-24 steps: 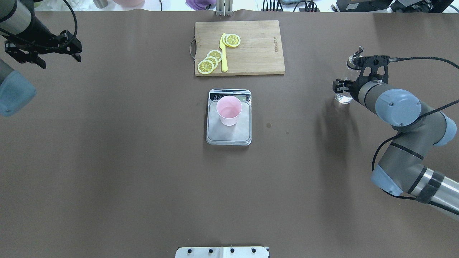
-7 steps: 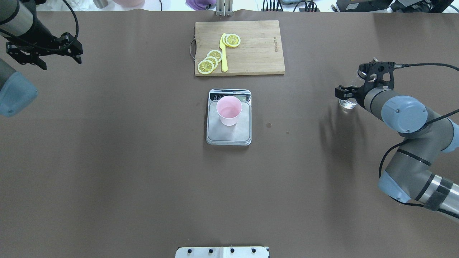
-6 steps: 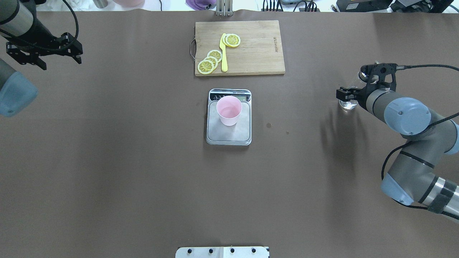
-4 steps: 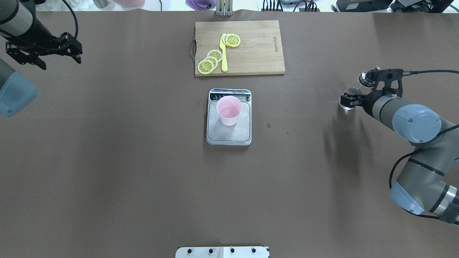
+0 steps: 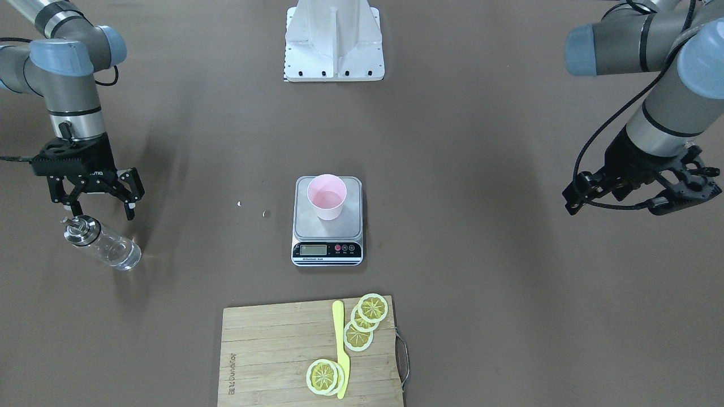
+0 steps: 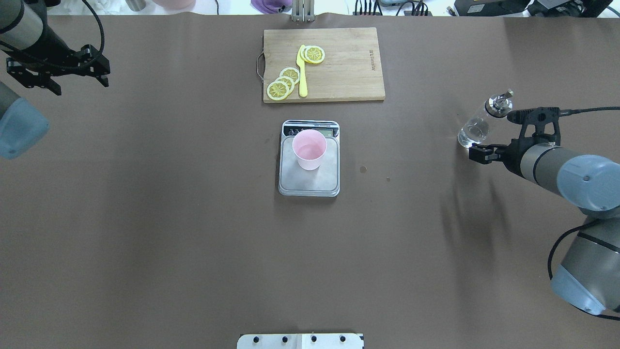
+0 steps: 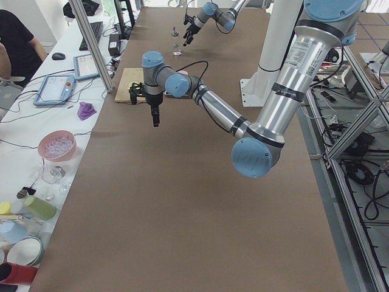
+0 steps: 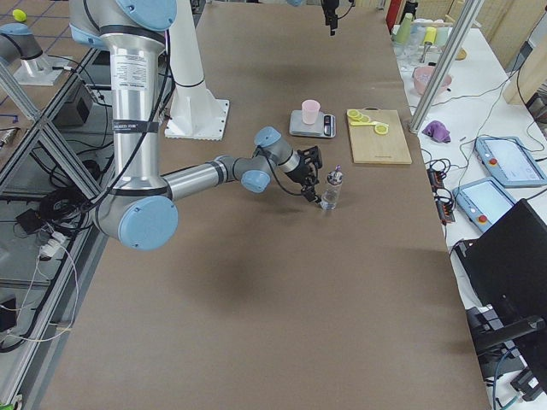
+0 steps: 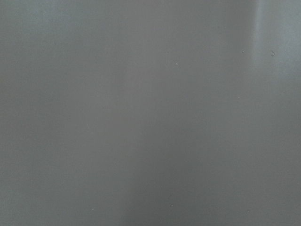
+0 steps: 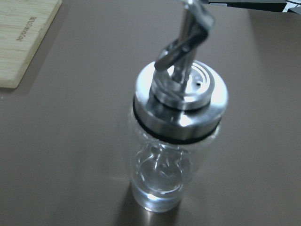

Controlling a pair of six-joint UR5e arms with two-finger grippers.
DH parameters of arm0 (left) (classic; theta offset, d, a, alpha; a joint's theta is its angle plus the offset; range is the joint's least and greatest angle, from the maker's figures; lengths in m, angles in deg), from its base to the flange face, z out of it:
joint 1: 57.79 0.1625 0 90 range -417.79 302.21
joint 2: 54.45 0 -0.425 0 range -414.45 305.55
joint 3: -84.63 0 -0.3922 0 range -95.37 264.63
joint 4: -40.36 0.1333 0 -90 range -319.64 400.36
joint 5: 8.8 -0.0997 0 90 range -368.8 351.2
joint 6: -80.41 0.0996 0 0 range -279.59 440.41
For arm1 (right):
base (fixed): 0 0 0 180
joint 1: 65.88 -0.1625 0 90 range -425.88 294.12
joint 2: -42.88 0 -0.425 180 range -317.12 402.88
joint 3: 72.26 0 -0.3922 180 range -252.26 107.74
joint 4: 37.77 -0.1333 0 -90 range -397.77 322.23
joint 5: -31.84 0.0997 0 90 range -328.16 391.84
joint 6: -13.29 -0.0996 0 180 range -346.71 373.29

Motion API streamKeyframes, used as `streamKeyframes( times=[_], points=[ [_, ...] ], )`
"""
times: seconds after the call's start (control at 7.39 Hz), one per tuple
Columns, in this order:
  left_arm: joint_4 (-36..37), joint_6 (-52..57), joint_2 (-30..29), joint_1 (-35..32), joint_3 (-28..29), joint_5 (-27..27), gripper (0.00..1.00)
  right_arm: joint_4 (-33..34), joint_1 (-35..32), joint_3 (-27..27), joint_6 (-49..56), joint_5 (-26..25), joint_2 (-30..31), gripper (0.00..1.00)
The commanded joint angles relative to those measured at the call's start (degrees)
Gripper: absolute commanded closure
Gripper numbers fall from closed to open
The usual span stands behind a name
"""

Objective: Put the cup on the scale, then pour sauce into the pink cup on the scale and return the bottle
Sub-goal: 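Open the right gripper and withdraw it from the dispenser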

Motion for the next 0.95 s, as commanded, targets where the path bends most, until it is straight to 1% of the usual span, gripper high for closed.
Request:
streamKeyframes(
  times=[0.0, 0.14, 0.27, 0.41, 0.54, 0.68, 0.81],
  points=[
    [-0.2, 0.1, 0.4, 0.0, -0.1, 0.0, 0.02, 0.4, 0.0, 8.2, -0.1, 3.2, 6.6, 0.0],
    [-0.2, 0.1, 0.4, 0.0, -0.2, 0.0, 0.02, 0.5, -0.1, 11.7, 0.0, 3.4, 10.1, 0.0],
    [-0.2, 0.1, 0.4, 0.0, -0.2, -0.1, 0.02, 0.7, -0.5, 15.0, 0.0, 4.8, 13.0, 0.0],
    [-0.2, 0.1, 0.4, 0.0, -0.2, -0.1, 0.02, 0.9, -3.6, 17.0, 0.3, 8.4, 13.9, 0.0],
    [-0.2, 0.1, 0.4, 0.0, -0.3, 0.0, 0.02, 3.6, -11.5, 18.5, 1.0, 16.8, 13.0, 0.0],
    [-0.2, 0.1, 0.4, 0.0, -0.3, -0.1, 0.02, 8.4, -22.2, 18.6, 6.4, 29.0, 9.7, 0.0],
    [-0.2, 0.1, 0.3, 0.0, -0.3, -0.1, 0.02, 14.8, -29.8, 18.6, 15.1, 35.5, 7.6, 0.0]
  ],
)
